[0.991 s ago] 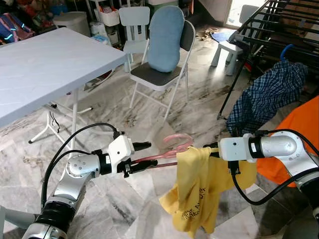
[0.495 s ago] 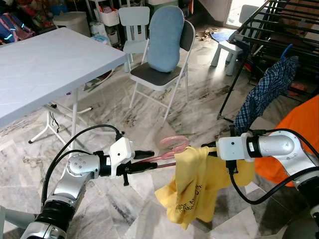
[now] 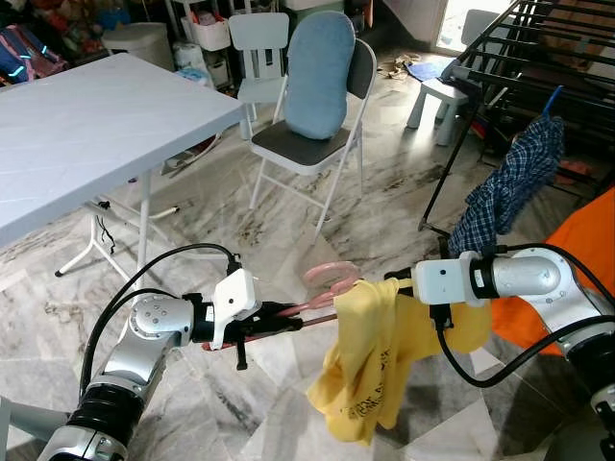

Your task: Hang hanger

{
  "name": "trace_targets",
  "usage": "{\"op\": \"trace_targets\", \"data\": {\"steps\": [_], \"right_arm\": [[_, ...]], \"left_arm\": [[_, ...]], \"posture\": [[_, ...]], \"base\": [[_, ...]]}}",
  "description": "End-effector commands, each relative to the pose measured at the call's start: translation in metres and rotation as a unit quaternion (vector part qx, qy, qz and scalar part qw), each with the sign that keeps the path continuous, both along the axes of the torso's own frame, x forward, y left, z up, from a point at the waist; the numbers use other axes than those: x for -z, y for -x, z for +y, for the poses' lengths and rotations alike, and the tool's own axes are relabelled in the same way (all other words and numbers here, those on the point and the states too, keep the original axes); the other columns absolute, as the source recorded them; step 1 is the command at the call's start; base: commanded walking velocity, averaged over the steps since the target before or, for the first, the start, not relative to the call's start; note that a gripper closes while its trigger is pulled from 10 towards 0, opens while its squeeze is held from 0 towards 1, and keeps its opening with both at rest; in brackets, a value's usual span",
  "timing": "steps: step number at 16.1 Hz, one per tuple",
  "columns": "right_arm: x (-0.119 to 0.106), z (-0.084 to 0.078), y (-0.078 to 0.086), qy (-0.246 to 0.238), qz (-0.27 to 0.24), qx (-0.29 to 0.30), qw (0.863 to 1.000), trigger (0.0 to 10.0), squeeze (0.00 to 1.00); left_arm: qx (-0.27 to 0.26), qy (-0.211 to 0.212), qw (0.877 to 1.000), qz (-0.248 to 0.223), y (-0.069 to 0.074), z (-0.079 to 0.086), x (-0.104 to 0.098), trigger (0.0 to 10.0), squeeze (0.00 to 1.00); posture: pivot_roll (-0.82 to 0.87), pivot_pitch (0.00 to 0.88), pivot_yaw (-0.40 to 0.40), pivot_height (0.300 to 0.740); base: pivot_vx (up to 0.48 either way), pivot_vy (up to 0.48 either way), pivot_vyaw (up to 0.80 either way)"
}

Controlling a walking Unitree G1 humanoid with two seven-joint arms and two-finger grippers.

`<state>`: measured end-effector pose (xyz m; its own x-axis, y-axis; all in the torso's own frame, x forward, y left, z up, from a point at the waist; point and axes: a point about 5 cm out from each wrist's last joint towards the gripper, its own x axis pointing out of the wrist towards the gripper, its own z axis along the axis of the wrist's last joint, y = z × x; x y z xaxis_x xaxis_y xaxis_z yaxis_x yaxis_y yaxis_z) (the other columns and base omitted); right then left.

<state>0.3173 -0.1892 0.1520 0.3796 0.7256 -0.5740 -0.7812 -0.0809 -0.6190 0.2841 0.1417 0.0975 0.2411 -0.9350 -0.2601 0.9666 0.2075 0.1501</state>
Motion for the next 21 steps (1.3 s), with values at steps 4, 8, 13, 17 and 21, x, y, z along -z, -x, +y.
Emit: {"op": "trace_targets", "data": {"steps": [4,8,13,17,21], "right_arm": [[-0.021,0.016,-0.01,-0.039,-0.062,-0.018,0.997,10.0,0.0],[-0.028,0.02,-0.019,-0.043,-0.088,-0.01,0.995,10.0,0.0],[-0.033,0.025,-0.027,-0.047,-0.118,-0.007,0.992,10.0,0.0],[-0.033,0.026,-0.028,-0.044,-0.123,-0.011,0.991,10.0,0.0],[-0.032,0.026,-0.028,-0.045,-0.125,-0.013,0.991,10.0,0.0]], "left_arm": [[-0.032,0.02,0.999,-0.002,-0.005,-0.006,0.001,0.0,0.0],[-0.06,0.017,0.998,-0.012,-0.006,-0.004,0.007,0.0,0.0],[-0.13,-0.033,0.987,-0.088,-0.028,0.011,0.0,10.0,1.0],[-0.1,-0.074,0.987,-0.1,-0.028,0.013,0.005,10.0,1.0],[-0.082,-0.07,0.991,-0.077,-0.028,0.013,0.008,0.0,0.0]], "posture": [[-0.27,0.0,0.043,0.74],[-0.26,0.0,0.033,0.74],[-0.26,0.0,0.029,0.74],[-0.26,0.0,0.031,0.74],[-0.26,0.0,0.032,0.74]], "base": [[0.0,0.0,0.0],[0.0,0.0,0.0],[0.0,0.0,0.0],[0.0,0.0,0.0],[0.0,0.0,0.0]]}}
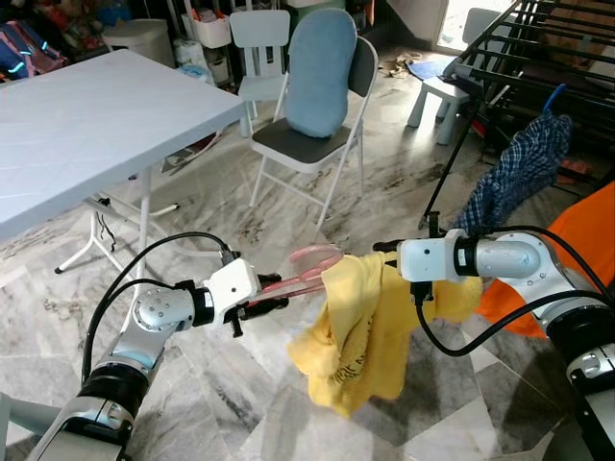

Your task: Hang hanger

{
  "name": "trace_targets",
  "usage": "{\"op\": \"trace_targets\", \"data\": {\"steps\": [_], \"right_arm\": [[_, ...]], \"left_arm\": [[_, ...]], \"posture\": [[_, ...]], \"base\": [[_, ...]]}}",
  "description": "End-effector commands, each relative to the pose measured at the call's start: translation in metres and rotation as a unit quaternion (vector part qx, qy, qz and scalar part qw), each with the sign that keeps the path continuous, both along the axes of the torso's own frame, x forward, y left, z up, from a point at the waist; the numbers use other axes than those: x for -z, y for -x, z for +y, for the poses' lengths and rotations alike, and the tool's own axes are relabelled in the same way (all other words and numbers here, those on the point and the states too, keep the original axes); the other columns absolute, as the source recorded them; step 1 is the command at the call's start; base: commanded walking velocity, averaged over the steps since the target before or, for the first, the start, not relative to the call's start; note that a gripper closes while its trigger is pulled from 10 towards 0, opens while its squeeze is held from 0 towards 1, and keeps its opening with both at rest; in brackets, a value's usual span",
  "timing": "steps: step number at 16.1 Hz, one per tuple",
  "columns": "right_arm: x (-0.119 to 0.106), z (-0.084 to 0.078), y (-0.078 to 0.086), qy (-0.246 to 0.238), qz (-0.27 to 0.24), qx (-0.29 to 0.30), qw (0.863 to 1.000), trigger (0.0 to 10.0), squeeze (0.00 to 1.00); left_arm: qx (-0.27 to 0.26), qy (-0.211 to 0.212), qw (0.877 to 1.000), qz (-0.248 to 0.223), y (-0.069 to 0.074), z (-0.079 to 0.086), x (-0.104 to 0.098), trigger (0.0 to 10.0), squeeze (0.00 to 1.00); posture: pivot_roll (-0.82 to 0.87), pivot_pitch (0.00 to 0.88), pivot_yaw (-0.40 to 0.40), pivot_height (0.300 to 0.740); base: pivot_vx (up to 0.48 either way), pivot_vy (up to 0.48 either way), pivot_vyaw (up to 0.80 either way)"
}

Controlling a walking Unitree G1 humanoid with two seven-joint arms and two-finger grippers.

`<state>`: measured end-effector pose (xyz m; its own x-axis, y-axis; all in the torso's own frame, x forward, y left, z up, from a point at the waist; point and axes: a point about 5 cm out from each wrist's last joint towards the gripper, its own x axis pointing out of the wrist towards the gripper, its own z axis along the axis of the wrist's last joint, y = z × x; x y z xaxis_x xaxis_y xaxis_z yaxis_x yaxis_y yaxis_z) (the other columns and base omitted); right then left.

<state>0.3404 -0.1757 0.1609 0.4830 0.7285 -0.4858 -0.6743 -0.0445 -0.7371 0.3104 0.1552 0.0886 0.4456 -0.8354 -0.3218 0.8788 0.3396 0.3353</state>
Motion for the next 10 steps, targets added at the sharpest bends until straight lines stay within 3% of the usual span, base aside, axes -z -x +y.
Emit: {"op": "trace_targets", "data": {"steps": [1,10], "right_arm": [[-0.022,0.0122,-0.0049,-0.029,-0.046,-0.028,0.998,10.0,0.0],[-0.0198,0.0145,-0.0054,-0.029,-0.046,-0.03,0.998,10.0,0.0]], "left_arm": [[0.004,-0.003,1.0,0.0,-0.0022,-0.0008,-0.0008,0.0,0.0],[0.01,0.03,0.999,-0.003,-0.0041,-0.0064,-0.0057,0.0,0.0]], "posture": [[-0.26,0.0,0.032,0.74],[-0.25,0.0,0.035,0.74]], "base": [[0.0,0.0,0.0],[0.0,0.0,0.0]]}}
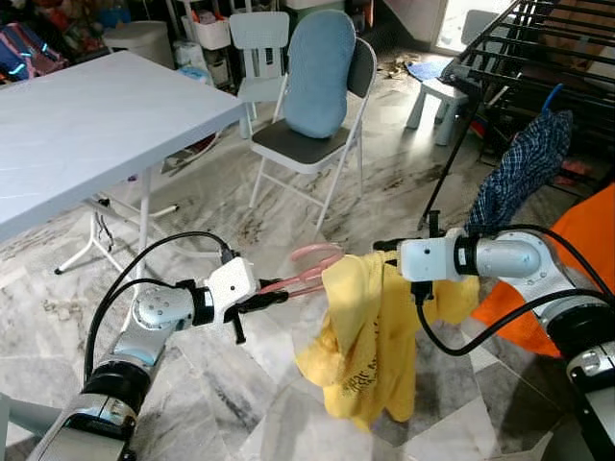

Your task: Hang hanger

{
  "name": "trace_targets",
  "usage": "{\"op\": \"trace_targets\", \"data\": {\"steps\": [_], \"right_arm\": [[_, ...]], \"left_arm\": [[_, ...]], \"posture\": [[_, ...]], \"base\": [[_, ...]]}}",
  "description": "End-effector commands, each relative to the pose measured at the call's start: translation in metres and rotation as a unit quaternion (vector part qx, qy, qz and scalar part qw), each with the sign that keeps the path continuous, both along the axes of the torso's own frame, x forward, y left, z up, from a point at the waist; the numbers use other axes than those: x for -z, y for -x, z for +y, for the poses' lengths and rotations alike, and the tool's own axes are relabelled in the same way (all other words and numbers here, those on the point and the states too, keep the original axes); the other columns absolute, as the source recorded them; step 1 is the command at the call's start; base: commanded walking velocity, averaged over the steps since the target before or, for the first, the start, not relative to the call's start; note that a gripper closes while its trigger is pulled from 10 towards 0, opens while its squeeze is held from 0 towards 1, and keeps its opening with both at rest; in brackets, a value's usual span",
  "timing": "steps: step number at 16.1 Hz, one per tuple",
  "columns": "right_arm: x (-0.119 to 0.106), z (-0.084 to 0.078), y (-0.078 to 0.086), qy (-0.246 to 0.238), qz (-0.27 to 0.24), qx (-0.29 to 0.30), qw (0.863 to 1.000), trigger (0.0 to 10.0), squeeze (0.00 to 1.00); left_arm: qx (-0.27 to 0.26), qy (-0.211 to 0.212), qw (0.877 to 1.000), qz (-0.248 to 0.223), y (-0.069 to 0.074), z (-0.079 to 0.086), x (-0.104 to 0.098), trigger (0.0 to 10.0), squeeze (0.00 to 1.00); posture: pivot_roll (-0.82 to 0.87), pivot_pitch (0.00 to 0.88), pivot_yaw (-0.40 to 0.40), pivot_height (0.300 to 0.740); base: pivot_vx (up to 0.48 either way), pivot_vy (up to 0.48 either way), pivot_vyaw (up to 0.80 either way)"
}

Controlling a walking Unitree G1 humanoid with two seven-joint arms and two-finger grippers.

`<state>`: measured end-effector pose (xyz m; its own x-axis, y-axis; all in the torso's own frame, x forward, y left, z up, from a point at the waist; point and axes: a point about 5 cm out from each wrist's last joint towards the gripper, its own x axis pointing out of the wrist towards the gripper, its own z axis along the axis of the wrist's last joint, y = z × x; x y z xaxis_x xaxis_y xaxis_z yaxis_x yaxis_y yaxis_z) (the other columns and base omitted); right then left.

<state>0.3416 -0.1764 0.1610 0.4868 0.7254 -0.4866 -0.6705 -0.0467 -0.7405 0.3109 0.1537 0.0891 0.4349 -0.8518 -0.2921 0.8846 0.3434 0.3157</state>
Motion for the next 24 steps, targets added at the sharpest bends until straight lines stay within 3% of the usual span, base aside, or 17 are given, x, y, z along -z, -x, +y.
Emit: {"op": "trace_targets", "data": {"steps": [1,2,3,4,8,13,17,20,21,24], "right_arm": [[-0.02,0.015,-0.005,-0.032,-0.045,-0.03,0.998,10.0,0.0],[-0.019,0.014,-0.006,-0.036,-0.031,-0.023,0.999,10.0,0.0],[-0.018,0.014,-0.007,-0.039,-0.02,-0.018,0.999,10.0,0.47],[-0.017,0.014,-0.007,-0.045,-0.004,-0.013,0.999,10.0,1.0],[-0.016,0.014,-0.012,-0.027,-0.031,-0.002,0.999,10.0,1.0],[-0.021,0.017,-0.03,-0.032,-0.078,0.067,0.994,10.0,1.0],[-0.021,0.022,-0.043,-0.056,-0.115,0.144,0.981,10.0,1.0],[-0.018,0.021,-0.045,-0.076,-0.112,0.173,0.976,10.0,1.0],[-0.012,0.02,-0.043,-0.082,-0.105,0.181,0.974,10.0,1.0],[-0.005,0.018,-0.041,-0.091,-0.101,0.197,0.971,10.0,1.0]], "left_arm": [[0.002,0.014,1.0,-0.006,-0.003,-0.005,-0.005,0.0,0.0],[-0.011,0.033,0.999,0.0,-0.003,-0.006,-0.004,0.0,0.0],[-0.018,0.043,0.999,0.003,-0.003,-0.006,-0.003,0.0,0.0],[-0.029,0.056,0.998,0.008,-0.002,-0.006,0.0,0.0,0.0],[-0.077,0.09,0.993,0.025,0.007,-0.003,0.014,0.0,0.0],[-0.143,0.149,0.977,0.047,0.013,0.001,0.022,0.0,0.0],[-0.183,0.182,0.965,0.05,0.018,0.0,0.026,0.0,0.0],[-0.237,0.222,0.944,0.057,0.015,0.006,0.025,0.0,0.0],[-0.268,0.247,0.929,0.062,0.012,0.008,0.024,0.0,0.0],[-0.286,0.261,0.92,0.066,0.009,0.008,0.023,0.0,0.0]], "posture": [[-0.25,0.0,0.035,0.74],[-0.25,0.0,0.035,0.74],[-0.25,0.0,0.035,0.74],[-0.25,0.0,0.035,0.74],[-0.24,0.0,0.031,0.74],[-0.24,0.0,0.028,0.74],[-0.22,0.0,0.022,0.74],[-0.22,0.0,0.028,0.74],[-0.22,0.0,0.036,0.74],[-0.22,0.0,0.04,0.74]], "base": [[0.0,0.0,0.0],[0.0,0.0,0.0],[0.0,0.0,0.0],[0.0,0.0,0.0],[0.0,0.0,0.0],[0.0,0.0,0.0],[0.0,0.0,0.0],[0.0,0.0,0.0],[0.0,0.0,0.0],[0.0,0.0,0.0]]}}
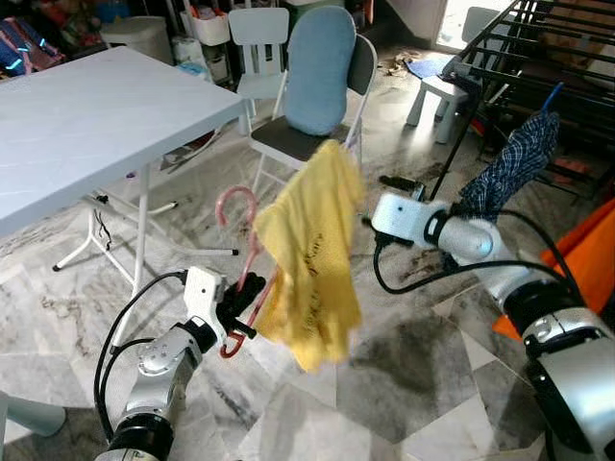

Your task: Hang hanger

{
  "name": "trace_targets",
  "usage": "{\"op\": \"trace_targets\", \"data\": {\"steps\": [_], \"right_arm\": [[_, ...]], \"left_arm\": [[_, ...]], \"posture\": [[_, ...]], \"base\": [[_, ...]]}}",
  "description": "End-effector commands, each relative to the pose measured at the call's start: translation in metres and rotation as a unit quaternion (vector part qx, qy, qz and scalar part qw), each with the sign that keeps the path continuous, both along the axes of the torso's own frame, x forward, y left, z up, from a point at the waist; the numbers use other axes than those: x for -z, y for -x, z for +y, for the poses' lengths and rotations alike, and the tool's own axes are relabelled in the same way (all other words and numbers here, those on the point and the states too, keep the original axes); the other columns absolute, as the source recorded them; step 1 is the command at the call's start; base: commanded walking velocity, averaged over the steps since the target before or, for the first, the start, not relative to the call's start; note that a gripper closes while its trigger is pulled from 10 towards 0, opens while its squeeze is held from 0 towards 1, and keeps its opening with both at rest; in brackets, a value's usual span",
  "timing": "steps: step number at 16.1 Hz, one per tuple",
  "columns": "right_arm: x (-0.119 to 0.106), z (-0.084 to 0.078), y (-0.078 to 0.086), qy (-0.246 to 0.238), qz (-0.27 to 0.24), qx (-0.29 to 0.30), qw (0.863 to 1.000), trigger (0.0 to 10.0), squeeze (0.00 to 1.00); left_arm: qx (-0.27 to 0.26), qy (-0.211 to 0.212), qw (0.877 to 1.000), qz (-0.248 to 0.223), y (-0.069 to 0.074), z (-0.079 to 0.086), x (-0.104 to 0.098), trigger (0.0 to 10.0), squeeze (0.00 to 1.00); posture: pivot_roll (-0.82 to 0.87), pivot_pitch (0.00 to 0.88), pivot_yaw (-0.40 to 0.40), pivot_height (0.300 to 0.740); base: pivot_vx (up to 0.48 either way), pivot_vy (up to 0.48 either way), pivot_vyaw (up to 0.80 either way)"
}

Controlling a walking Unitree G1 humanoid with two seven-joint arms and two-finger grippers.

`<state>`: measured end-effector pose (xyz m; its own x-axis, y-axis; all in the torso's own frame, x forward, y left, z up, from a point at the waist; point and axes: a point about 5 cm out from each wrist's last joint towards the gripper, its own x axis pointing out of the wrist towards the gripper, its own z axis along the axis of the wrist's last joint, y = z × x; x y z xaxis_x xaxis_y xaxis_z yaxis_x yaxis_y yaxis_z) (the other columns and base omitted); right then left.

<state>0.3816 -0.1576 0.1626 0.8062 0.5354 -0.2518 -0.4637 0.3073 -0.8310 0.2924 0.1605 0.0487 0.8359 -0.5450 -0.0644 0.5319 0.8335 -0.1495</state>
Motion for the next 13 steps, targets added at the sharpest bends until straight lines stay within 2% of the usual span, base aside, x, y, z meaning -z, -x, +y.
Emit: {"op": "trace_targets", "data": {"steps": [1,3,4,6,7,8,9,11,12,13], "right_arm": [[-0.002,-0.002,-0.001,-0.02,-0.006,0.017,1.0,10.0,1.0],[0.009,0.002,0.005,-0.084,0.027,0.014,0.996,10.0,1.0],[0.026,0.008,0.017,-0.12,0.074,-0.007,0.99,10.0,1.0],[0.033,0.01,0.023,-0.126,0.091,-0.018,0.988,10.0,1.0],[0.052,0.018,0.036,-0.146,0.137,-0.034,0.979,10.0,0.91],[0.059,0.022,0.041,-0.153,0.152,-0.038,0.976,10.0,0.84],[0.067,0.029,0.049,-0.16,0.168,-0.047,0.972,10.0,0.71],[0.07,0.036,0.053,-0.178,0.177,-0.051,0.967,10.0,0.65],[0.071,0.041,0.059,-0.208,0.194,-0.051,0.957,10.0,0.43],[0.071,0.043,0.062,-0.216,0.202,-0.052,0.954,10.0,0.19]], "left_arm": [[-0.012,0.011,0.999,-0.038,-0.01,0.002,-0.018,0.0,0.0],[-0.016,0.018,0.999,-0.037,-0.012,0.001,-0.022,0.0,0.0],[-0.012,0.021,0.999,-0.038,-0.015,0.001,-0.026,0.0,0.0],[-0.009,0.021,0.999,-0.039,-0.015,0.0,-0.027,0.0,0.0],[0.02,0.015,0.999,-0.043,-0.016,-0.006,-0.031,0.0,0.0],[0.034,0.011,0.998,-0.046,-0.016,-0.009,-0.033,0.0,0.0],[0.056,0.002,0.997,-0.05,-0.016,-0.012,-0.036,0.0,0.0],[0.081,-0.018,0.995,-0.049,-0.014,-0.012,-0.036,0.0,0.0],[0.116,-0.049,0.991,-0.045,-0.011,-0.011,-0.035,0.0,0.0],[0.131,-0.056,0.989,-0.044,-0.01,-0.011,-0.036,0.0,0.0]], "posture": [[-0.22,0.0,0.045,0.74],[-0.22,0.0,0.061,0.74],[-0.23,0.0,0.074,0.74],[-0.23,0.0,0.074,0.74],[-0.23,0.0,0.092,0.74],[-0.23,0.0,0.092,0.74],[-0.24,0.0,0.112,0.74],[-0.24,0.0,0.126,0.74],[-0.24,0.0,0.131,0.74],[-0.24,0.0,0.137,0.74]], "base": [[0.0,0.0,0.0],[0.0,0.0,0.0],[0.0,0.0,0.0],[0.0,0.0,0.0],[0.0,0.0,0.0],[0.0,0.0,0.0],[0.0,0.0,0.0],[0.0,0.0,0.0],[0.0,0.0,0.0],[0.0,0.0,0.0]]}}
